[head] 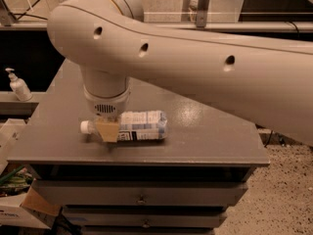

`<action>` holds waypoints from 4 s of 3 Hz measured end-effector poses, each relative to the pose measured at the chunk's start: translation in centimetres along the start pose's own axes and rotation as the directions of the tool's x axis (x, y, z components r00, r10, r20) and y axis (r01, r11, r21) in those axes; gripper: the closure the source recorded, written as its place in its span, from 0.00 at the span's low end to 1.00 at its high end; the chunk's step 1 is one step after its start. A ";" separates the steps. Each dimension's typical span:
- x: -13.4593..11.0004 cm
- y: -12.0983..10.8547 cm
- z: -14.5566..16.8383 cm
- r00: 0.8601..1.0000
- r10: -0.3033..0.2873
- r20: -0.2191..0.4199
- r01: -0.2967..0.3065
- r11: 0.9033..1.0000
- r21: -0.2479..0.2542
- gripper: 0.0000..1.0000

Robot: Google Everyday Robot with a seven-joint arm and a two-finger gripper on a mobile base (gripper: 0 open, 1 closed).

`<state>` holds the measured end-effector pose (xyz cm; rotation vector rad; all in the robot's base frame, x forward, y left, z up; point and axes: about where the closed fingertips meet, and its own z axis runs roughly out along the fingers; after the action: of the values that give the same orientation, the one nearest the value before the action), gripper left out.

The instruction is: Place blue plastic bottle upright

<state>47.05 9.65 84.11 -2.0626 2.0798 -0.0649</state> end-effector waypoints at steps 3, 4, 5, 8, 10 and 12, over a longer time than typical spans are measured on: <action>2.2 -3.8 -2.9 0.981 0.106 0.161 -0.100 0.994 -0.045 1.00; 4.4 -6.9 -5.6 0.926 0.172 0.337 -0.161 0.985 -0.062 1.00; 6.4 -9.2 -8.1 0.830 0.230 0.509 -0.210 0.973 -0.096 1.00; 10.1 -10.7 -13.7 0.510 0.318 0.799 -0.246 0.944 -0.219 1.00; 12.2 -9.8 -13.7 0.295 0.362 0.884 -0.237 0.924 -0.299 1.00; 13.6 -9.2 -13.4 0.200 0.338 0.920 -0.223 0.930 -0.294 1.00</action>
Offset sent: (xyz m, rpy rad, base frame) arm 0.0255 -0.0173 0.0351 0.1216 0.0561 -0.0654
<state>53.73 -5.59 97.19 -1.0524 1.4877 1.1219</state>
